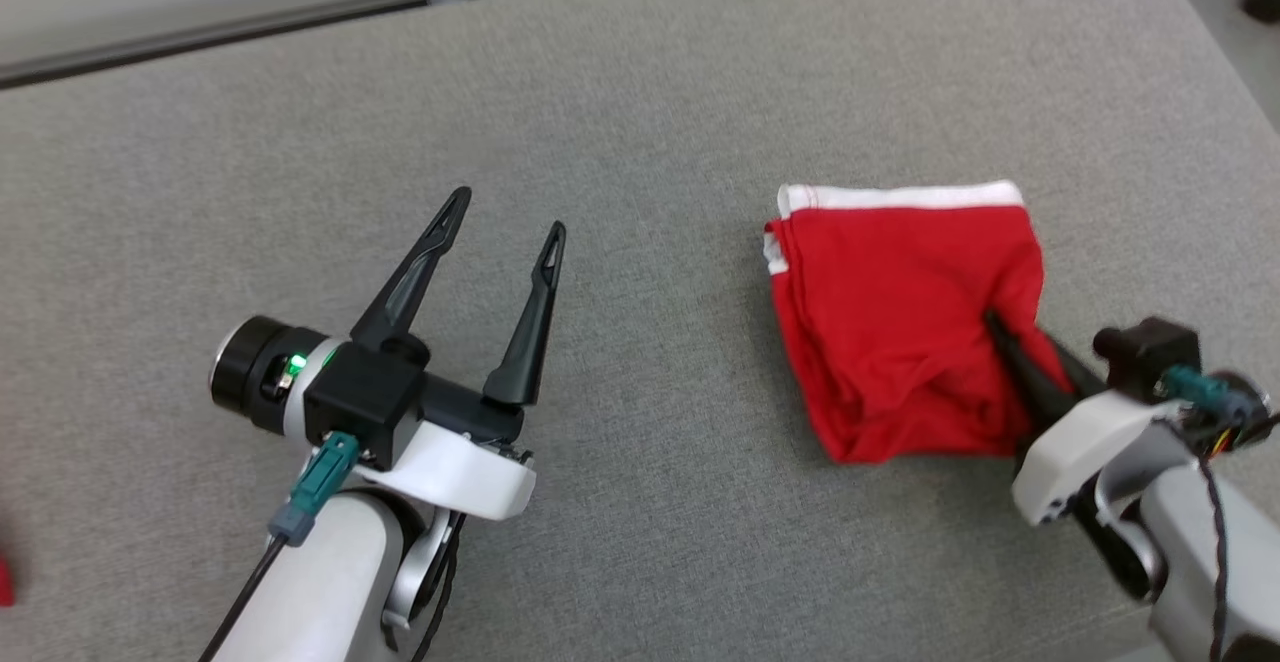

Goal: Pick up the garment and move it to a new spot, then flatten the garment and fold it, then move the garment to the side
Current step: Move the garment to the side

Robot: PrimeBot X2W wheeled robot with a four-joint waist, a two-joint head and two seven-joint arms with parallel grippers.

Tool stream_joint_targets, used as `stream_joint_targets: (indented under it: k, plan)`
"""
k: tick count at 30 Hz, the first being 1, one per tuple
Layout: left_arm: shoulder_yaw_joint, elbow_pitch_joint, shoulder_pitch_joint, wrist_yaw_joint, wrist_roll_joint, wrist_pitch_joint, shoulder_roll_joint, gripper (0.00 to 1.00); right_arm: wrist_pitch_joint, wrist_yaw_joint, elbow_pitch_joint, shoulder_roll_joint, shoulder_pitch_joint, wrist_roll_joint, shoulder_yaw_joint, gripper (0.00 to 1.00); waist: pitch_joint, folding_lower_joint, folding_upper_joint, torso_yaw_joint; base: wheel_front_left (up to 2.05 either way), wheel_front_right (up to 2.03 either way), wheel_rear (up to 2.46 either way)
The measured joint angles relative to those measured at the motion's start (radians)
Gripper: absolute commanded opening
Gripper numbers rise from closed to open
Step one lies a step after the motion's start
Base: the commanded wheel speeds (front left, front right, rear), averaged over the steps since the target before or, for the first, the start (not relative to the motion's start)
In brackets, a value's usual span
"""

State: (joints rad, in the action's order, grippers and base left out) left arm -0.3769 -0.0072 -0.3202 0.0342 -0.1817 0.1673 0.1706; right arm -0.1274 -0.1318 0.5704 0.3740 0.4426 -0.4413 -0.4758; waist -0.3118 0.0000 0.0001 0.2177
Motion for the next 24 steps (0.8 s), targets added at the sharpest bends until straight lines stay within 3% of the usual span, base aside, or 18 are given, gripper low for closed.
stream_joint_targets:
  k: [7,14,20,21,22,23,24]
  plan:
    - [-0.044,-0.034,-0.083,-0.023,0.031,-0.026,-0.008,1.0,-0.051,0.0,0.126,0.168,0.181,-0.015,-0.017,0.0,-0.113,0.0,0.0,0.012,0.0,0.0,0.0]
    - [-0.062,-0.06,-0.154,-0.033,0.049,-0.022,-0.015,1.0,-0.087,0.0,0.266,0.331,0.307,0.001,0.015,0.0,-0.212,0.0,0.0,-0.038,0.0,0.0,0.0]
    - [-0.063,-0.078,-0.187,-0.029,0.059,-0.013,-0.016,1.0,-0.103,0.0,0.393,0.394,0.403,0.041,0.058,0.0,-0.275,0.0,0.0,-0.09,0.0,0.0,0.0]
    - [-0.063,-0.079,-0.192,-0.028,0.059,-0.013,-0.016,1.0,-0.107,0.0,0.413,0.395,0.419,0.041,0.07,0.1,-0.284,0.0,0.0,-0.096,0.0,0.0,0.0]
    - [-0.063,-0.08,-0.197,-0.027,0.06,-0.012,-0.015,1.0,-0.11,0.0,0.437,0.393,0.434,0.049,0.084,0.67,-0.292,0.0,0.0,-0.102,0.0,0.0,0.0]
    - [-0.062,-0.08,-0.198,-0.025,0.06,-0.011,-0.014,1.0,-0.112,0.0,0.459,0.386,0.447,0.052,0.098,1.0,-0.3,0.0,-0.0001,-0.107,0.0,0.0,0.0]
    - [-0.062,-0.079,-0.198,-0.024,0.06,-0.011,-0.013,1.0,-0.115,0.0,0.478,0.376,0.457,0.053,0.112,1.0,-0.305,0.0,-0.0001,-0.111,0.0,0.0,0.0]
